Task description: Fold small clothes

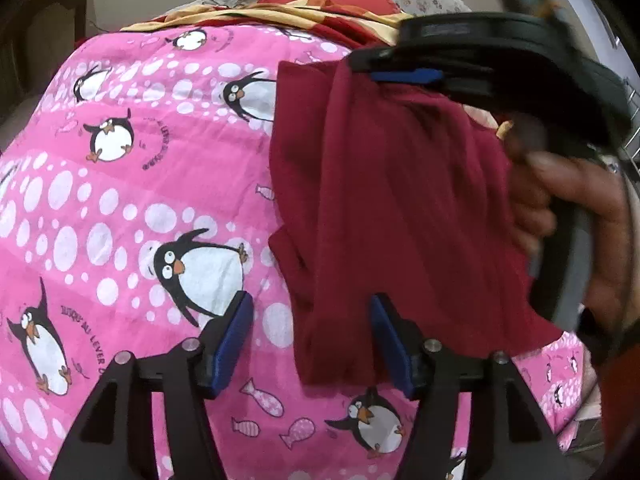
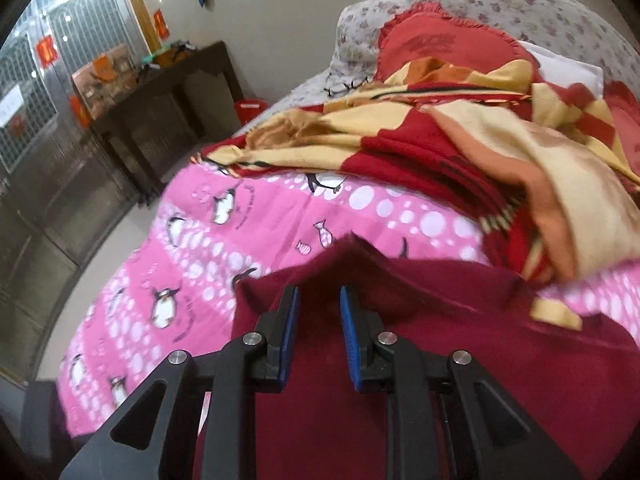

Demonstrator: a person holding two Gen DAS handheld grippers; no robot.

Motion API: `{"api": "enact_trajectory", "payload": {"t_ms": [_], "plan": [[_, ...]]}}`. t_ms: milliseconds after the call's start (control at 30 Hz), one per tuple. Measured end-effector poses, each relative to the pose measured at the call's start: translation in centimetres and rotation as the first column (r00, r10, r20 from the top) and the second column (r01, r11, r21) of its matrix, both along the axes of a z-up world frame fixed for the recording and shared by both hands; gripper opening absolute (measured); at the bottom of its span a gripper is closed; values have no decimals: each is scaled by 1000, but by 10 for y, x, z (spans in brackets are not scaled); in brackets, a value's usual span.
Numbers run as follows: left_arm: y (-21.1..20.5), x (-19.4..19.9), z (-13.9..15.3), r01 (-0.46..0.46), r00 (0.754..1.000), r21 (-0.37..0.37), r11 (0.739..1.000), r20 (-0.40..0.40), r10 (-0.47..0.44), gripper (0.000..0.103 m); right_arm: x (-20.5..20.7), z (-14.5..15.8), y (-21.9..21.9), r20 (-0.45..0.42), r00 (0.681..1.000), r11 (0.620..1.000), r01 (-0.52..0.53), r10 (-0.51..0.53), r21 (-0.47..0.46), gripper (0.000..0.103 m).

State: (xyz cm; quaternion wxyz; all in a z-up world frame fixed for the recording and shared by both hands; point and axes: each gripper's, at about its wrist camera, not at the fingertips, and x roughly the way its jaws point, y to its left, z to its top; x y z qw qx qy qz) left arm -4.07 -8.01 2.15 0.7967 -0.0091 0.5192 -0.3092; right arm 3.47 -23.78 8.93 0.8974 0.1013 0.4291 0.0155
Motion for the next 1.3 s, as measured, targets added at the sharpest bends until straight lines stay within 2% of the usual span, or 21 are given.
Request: {"api": "enact_trajectory", "payload": {"t_ms": [67, 200, 333, 400, 467, 600, 667, 767, 1100, 1200, 1267, 1300], "plan": [[3, 1, -3, -5, 1000, -15, 1000, -5, 5, 67, 11, -13, 1, -42, 999, 1000, 17, -17, -12, 39], [7, 6, -4, -3, 1000, -36, 999, -18, 2, 68, 14, -16, -3, -39, 999, 999, 39, -39, 12, 39], [17, 19, 10, -36, 999, -66, 997, 18, 37, 68, 0, -4, -18, -43, 998, 991, 55, -50, 125, 40], [19, 27, 15, -49, 999, -97, 994, 15, 51, 70, -11, -1, -27, -37, 997, 981, 68, -62, 181, 43], [15, 37, 15, -48, 999, -125, 991, 1, 48, 77, -20, -2, -36, -42, 996, 968, 81, -74, 237, 49], [3, 54, 0, -82, 994, -152, 985, -84, 70, 77, -29, -6, -44, -71, 994, 943, 100, -81, 316, 50], [2, 60, -5, -108, 990, -184, 977, -109, 89, 77, -31, -3, -45, -70, 995, 944, 96, -77, 316, 50], [-1, 57, -3, -125, 990, -202, 971, -97, 107, 77, -30, 3, -41, -68, 996, 952, 67, -49, 298, 52], [-18, 65, -4, -118, 992, -190, 975, -72, 107, 76, -28, 0, -37, -93, 995, 959, 60, -35, 278, 52], [-18, 64, -4, -109, 993, -194, 975, -67, 98, 68, -30, -1, -37, -93, 995, 959, 60, -36, 276, 52], [-19, 63, -5, -97, 994, -200, 975, -73, 84, 58, -30, 0, -37, -95, 995, 959, 61, -36, 277, 52], [-20, 63, -5, -95, 994, -202, 975, -76, 81, 57, -30, 0, -37, -94, 995, 959, 60, -35, 277, 52]]}}
